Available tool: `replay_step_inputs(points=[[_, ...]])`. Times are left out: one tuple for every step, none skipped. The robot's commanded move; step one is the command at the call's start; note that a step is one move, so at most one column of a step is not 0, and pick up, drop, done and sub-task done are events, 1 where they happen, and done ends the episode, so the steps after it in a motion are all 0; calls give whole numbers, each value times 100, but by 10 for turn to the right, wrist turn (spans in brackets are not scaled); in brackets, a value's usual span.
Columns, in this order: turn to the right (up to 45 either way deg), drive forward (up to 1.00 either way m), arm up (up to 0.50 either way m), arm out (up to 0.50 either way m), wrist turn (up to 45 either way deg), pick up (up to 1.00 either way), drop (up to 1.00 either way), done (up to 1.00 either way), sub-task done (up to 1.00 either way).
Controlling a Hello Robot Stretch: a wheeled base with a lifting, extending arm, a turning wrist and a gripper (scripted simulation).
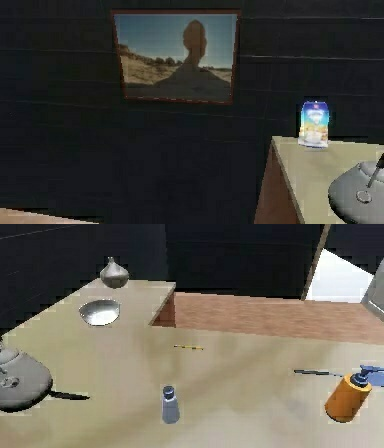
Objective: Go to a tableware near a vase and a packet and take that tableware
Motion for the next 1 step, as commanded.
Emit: replay_step_inputs(points=[[0, 35, 0, 0, 0, 0, 0, 0, 0]])
